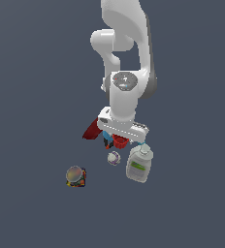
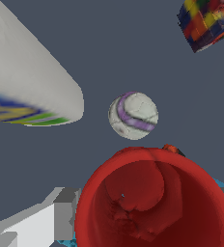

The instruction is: Pick up a designated object from a clutter of objects.

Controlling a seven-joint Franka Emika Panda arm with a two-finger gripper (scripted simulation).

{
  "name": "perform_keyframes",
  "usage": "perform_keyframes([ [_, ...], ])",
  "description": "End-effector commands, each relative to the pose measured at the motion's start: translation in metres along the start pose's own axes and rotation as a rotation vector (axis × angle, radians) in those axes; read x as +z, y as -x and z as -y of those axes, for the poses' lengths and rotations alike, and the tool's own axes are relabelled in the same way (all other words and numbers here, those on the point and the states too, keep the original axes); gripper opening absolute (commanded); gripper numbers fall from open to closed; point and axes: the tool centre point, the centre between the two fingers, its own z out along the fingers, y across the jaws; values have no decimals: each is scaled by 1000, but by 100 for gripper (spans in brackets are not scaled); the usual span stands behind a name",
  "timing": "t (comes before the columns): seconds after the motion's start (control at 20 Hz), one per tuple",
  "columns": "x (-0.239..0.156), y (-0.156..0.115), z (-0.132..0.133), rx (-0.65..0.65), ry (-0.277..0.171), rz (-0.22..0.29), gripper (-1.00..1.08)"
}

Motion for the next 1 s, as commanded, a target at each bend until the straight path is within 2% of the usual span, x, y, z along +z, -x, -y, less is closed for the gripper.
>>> perform_keyframes([
  [0.0,-18,2,-23,2,0,1,-100],
  [0.95,-170,14,-203,3,4,15,-100],
])
